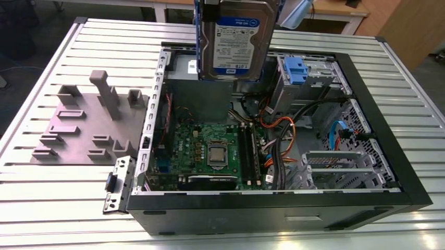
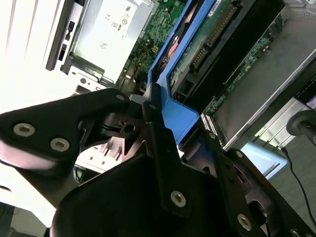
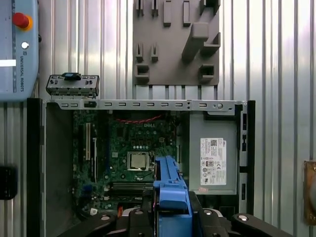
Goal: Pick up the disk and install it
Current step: 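Pick up the disk, then insert the disk into the insertion slot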
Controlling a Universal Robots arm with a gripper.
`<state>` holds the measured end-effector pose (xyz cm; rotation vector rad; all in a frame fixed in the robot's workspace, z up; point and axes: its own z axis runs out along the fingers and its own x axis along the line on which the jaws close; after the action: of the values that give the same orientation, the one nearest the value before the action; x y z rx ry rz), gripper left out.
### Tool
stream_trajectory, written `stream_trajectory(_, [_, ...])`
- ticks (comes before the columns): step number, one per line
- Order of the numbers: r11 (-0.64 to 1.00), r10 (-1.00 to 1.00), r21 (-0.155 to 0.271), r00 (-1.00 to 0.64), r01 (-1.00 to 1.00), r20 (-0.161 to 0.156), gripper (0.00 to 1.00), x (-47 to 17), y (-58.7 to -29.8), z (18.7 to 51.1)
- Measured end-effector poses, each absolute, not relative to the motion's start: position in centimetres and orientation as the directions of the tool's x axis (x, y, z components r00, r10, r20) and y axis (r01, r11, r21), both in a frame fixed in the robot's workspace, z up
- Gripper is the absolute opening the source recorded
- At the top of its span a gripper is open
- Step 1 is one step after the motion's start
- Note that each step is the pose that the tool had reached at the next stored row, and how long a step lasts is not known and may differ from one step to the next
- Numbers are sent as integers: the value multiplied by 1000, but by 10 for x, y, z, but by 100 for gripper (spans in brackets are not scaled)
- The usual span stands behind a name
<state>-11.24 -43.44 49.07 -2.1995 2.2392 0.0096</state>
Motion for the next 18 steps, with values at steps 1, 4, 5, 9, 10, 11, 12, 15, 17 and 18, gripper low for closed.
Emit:
stream_trajectory(1, [18,-1000,2,-18,-1000,-6,36,-112,-434,491])
stream_trajectory(4, [18,-1000,1,-18,-1000,-6,36,-112,-434,490])
stream_trajectory(5, [18,-1000,1,-18,-1000,-6,36,-112,-434,490])
stream_trajectory(9, [18,-1000,1,-18,-1000,-6,36,-112,-434,490])
stream_trajectory(10, [18,-1000,1,-18,-1000,-6,36,-112,-434,490])
stream_trajectory(11, [18,-1000,1,-18,-1000,-6,36,-112,-434,490])
stream_trajectory(12, [18,-1000,1,-18,-1000,-6,36,-112,-435,490])
stream_trajectory(15, [18,-1000,1,-18,-1000,-6,36,-112,-437,490])
stream_trajectory(17, [18,-1000,1,-18,-1000,-6,36,-112,-440,490])
stream_trajectory(18, [18,-1000,1,-18,-1000,-6,36,-112,-442,490])
